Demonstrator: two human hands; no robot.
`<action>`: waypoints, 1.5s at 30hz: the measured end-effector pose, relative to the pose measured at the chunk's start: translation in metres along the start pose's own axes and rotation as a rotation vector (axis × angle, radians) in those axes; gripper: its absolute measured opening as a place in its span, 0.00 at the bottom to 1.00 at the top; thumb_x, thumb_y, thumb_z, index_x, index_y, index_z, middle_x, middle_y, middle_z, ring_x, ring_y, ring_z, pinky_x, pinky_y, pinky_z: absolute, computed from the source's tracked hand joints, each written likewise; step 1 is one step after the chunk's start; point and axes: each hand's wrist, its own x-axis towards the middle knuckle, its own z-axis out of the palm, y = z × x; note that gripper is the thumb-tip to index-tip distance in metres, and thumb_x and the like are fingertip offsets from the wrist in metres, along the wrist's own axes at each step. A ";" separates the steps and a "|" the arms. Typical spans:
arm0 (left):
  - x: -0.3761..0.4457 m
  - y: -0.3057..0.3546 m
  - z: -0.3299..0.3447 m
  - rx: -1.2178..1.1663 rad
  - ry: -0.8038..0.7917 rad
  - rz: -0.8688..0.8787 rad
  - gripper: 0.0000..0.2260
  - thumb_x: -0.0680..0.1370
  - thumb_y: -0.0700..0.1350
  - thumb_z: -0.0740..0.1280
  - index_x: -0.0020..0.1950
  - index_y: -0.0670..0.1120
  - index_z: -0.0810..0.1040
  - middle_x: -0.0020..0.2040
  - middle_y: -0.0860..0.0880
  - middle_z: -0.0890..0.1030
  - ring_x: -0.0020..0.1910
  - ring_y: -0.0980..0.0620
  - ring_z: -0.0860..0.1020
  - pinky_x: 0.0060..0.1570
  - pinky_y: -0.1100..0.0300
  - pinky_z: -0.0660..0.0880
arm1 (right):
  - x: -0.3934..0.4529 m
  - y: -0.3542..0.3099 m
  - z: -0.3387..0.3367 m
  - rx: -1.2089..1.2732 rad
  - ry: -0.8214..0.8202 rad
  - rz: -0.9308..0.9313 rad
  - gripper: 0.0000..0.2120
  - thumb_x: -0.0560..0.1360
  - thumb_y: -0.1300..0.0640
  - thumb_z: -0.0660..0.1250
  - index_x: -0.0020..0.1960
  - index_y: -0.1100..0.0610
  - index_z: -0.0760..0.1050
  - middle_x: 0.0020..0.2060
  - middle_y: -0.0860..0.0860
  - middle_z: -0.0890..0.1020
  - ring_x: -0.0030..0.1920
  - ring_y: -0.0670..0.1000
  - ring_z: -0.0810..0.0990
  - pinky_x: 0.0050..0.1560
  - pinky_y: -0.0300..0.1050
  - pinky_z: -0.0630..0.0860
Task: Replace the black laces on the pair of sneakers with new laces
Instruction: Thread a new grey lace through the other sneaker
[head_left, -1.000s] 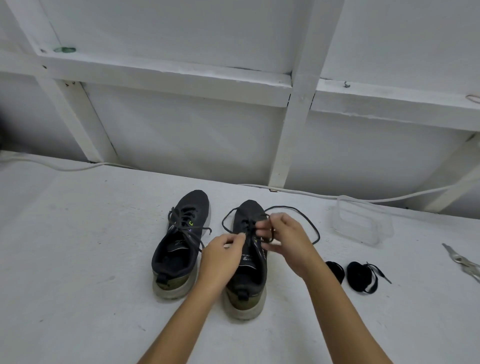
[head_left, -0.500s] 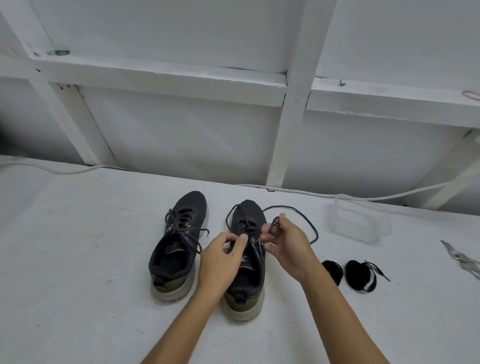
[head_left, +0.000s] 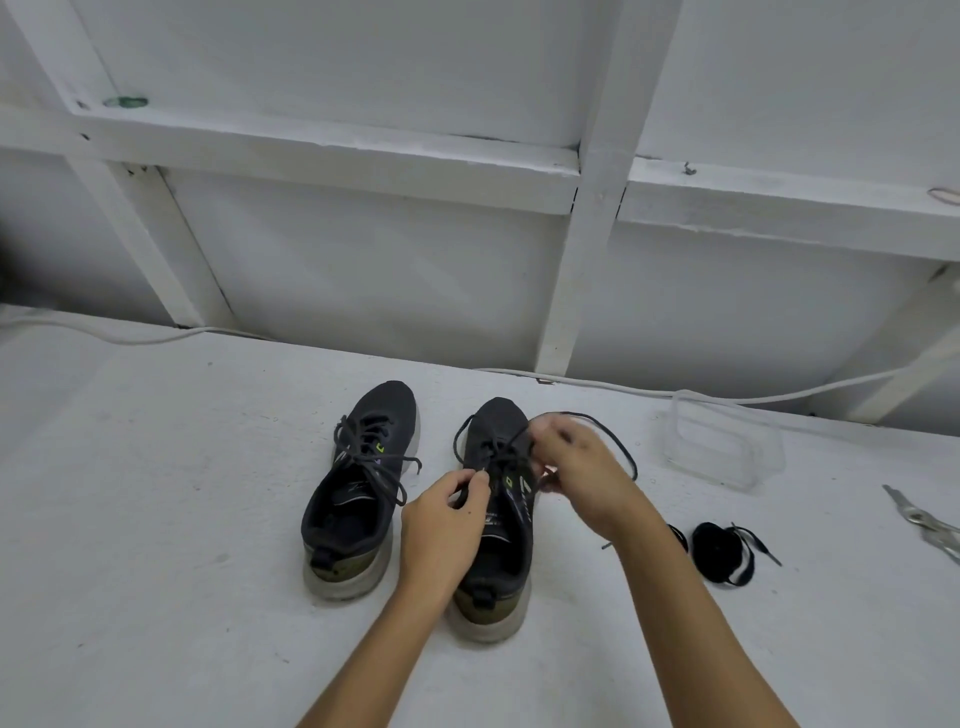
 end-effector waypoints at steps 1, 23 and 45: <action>0.000 0.000 0.000 -0.006 0.000 -0.003 0.11 0.80 0.55 0.65 0.57 0.54 0.83 0.52 0.59 0.83 0.49 0.63 0.75 0.40 0.78 0.67 | -0.001 -0.001 -0.005 0.262 0.050 0.014 0.12 0.85 0.54 0.59 0.45 0.55 0.74 0.33 0.47 0.75 0.37 0.48 0.74 0.35 0.40 0.73; 0.004 -0.006 0.001 -0.048 -0.048 -0.009 0.17 0.80 0.57 0.63 0.67 0.53 0.79 0.64 0.58 0.79 0.60 0.60 0.75 0.61 0.64 0.69 | -0.001 -0.001 0.000 -0.248 -0.016 0.028 0.11 0.82 0.53 0.61 0.42 0.52 0.74 0.30 0.44 0.74 0.32 0.46 0.70 0.35 0.40 0.68; 0.014 -0.005 0.004 0.404 -0.042 0.450 0.18 0.80 0.37 0.59 0.66 0.51 0.78 0.73 0.56 0.68 0.71 0.52 0.63 0.68 0.62 0.58 | 0.009 -0.026 -0.008 -0.410 0.212 -0.339 0.05 0.81 0.51 0.65 0.49 0.46 0.79 0.46 0.38 0.82 0.51 0.40 0.79 0.47 0.36 0.73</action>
